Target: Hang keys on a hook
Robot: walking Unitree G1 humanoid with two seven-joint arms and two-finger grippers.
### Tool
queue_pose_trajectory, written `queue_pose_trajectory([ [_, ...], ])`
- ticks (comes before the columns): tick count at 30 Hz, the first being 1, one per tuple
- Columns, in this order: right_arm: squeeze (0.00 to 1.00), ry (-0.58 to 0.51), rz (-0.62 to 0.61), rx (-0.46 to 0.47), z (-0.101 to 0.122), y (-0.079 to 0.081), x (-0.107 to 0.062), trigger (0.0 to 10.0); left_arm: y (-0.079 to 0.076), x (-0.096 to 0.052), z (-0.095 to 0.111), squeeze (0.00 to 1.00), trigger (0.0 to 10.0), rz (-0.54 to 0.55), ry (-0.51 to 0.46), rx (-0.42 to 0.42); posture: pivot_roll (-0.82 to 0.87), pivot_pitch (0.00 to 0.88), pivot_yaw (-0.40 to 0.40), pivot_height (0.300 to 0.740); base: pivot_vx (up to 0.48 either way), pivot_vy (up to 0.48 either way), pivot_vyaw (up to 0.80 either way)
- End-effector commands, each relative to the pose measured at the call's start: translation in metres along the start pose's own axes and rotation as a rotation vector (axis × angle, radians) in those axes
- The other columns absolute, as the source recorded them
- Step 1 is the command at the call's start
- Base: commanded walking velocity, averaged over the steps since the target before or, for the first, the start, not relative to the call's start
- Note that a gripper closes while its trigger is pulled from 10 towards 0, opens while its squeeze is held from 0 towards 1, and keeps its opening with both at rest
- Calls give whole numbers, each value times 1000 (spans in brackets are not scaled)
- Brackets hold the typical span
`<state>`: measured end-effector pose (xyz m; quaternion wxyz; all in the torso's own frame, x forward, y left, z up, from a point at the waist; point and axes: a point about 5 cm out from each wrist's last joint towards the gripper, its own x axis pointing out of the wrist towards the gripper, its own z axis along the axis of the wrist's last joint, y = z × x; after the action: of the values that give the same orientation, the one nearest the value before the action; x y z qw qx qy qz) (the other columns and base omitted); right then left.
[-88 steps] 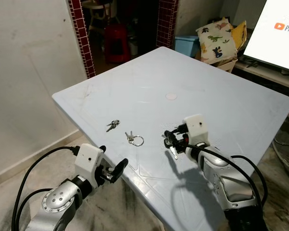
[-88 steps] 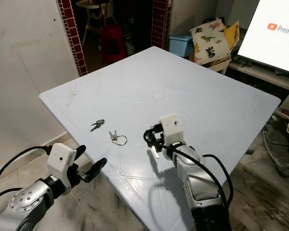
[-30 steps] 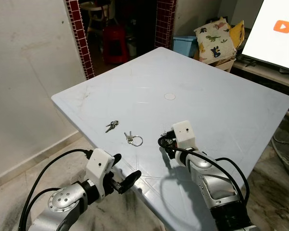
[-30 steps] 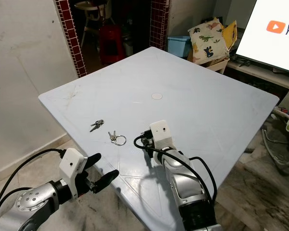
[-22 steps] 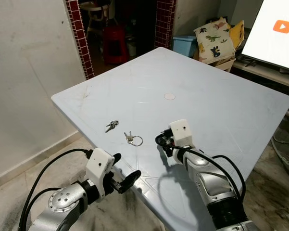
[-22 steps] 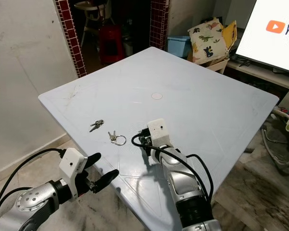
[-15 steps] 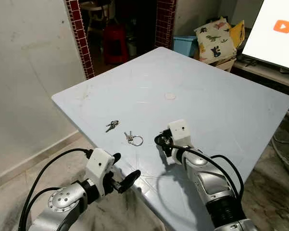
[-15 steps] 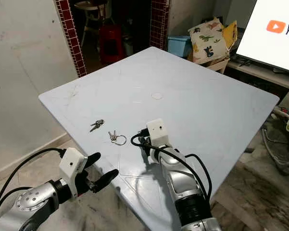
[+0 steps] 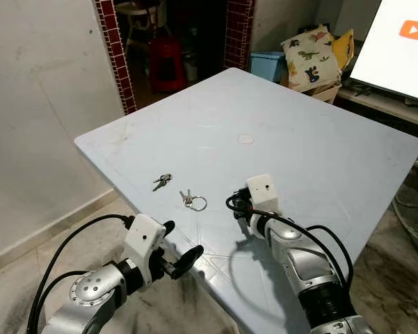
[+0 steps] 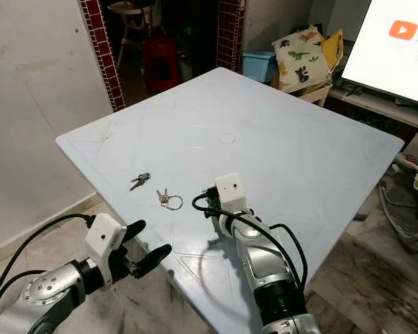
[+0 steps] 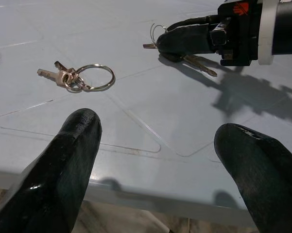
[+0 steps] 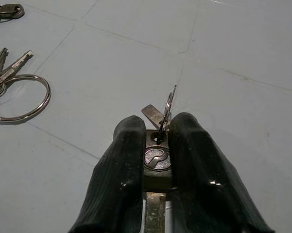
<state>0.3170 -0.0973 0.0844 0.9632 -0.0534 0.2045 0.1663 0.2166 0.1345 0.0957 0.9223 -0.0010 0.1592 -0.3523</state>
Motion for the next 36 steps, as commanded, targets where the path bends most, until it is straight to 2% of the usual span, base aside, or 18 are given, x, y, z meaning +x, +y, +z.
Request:
queue_pose_trajectory([
  [1, 0, -11, -4, 6, 4, 0, 2, 0, 1, 1, -1, 0, 10000, 9, 9, 8, 50, 0, 29, 740, 0, 0, 0],
  [25, 0, -33, -10, 28, 6, 0, 1, 0, 3, -1, -3, 0, 10000, 31, 6, 7, 53, 0, 27, 740, 0, 0, 0],
  [32, 0, -165, -61, 65, 23, -11, -7, 0, 5, 0, -2, 0, 10000, 53, -7, 10, 54, 0, 27, 740, 0, 0, 0],
  [36, 0, -311, -83, 85, 46, -18, -14, 0, 6, 1, -2, 0, 10000, 60, -9, 9, 48, 0, 32, 740, 0, 0, 0],
])
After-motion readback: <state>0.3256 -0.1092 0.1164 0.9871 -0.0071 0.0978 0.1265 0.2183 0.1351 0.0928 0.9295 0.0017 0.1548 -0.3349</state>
